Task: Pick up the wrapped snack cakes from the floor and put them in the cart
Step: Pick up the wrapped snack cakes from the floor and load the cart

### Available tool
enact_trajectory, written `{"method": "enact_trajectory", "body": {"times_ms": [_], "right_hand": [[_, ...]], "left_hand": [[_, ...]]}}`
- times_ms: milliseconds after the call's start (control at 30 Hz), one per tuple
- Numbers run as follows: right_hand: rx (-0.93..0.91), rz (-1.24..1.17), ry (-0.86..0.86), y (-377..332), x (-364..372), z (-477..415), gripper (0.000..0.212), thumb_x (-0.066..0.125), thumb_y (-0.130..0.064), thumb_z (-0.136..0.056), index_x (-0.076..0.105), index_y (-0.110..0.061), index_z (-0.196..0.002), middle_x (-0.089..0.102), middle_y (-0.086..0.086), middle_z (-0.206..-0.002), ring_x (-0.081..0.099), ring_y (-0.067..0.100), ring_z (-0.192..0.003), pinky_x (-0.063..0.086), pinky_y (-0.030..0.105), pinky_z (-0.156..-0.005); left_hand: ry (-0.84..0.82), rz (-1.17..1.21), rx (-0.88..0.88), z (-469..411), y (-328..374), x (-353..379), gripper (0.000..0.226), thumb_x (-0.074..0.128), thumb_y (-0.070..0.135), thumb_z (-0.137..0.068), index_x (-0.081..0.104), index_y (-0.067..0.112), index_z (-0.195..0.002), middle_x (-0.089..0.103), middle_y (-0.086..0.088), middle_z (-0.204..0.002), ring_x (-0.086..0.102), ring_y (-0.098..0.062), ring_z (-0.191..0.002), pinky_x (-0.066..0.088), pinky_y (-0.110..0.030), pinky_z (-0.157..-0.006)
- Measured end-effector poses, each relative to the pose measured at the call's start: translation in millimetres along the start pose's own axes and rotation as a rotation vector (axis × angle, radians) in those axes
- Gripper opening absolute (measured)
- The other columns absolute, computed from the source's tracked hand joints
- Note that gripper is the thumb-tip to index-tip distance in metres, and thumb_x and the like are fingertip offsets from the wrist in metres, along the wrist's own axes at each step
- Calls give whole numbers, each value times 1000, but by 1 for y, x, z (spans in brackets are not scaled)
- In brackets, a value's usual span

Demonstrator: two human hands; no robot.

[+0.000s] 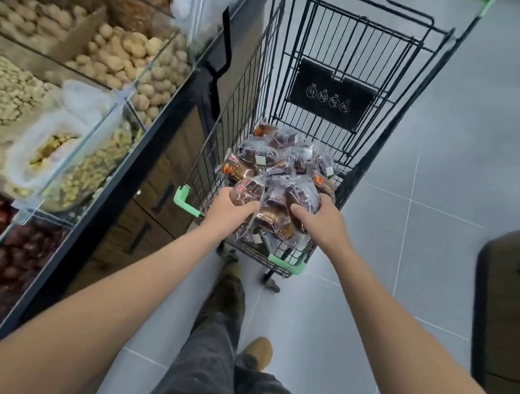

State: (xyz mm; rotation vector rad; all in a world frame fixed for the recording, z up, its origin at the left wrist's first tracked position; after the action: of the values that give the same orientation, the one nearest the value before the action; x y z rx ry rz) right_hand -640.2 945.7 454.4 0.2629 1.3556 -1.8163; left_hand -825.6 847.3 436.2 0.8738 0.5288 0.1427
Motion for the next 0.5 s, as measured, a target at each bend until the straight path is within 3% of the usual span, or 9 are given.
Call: {"method": "enact_trajectory", "body": {"times_ms": [67,267,367,500], "right_hand": [[48,-9,-1,1,4,-18,56,63,-49,-81,51,-17,-126,62,1,-117,60,23,-103,51,42,-90],[178,3,-8,4,18,-84,62,64,-48,-82,47,-12,-130,62,5,-118,61,24,-101,52,42,-88],[225,30,2,5,31,-120,66,63,-47,-85,42,-9,-135,61,2,-115,57,17,-89,50,29,-76],[286,59,49,9,42,-166,65,62,-47,-85,42,-10,-135,61,5,-121,59,16,-90,50,29,-75]], "left_hand": [[-5,-2,-11,-22,5,4,41,68,37,-81,41,21,-108,52,8,-96,53,-14,-91,40,-27,-71],[-48,-32,-117,-94,10,17,61,65,38,-84,36,15,-132,46,2,-115,45,-16,-102,37,-31,-85],[-49,-19,-180,-134,9,23,68,66,39,-84,32,15,-138,46,-1,-129,46,-19,-111,39,-34,-94],[-16,-27,-186,-184,15,31,68,66,41,-82,34,18,-137,47,0,-131,47,-15,-107,39,-31,-91]]}}
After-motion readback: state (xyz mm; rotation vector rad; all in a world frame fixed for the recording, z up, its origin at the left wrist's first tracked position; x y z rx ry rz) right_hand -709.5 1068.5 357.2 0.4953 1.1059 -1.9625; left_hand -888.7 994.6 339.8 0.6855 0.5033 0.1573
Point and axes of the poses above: each hand's wrist, its own z-axis away from the middle knuckle, its own x-axis out of the palm, y = z × x, the point moved 6 cm from there along -z, towards the middle knuckle
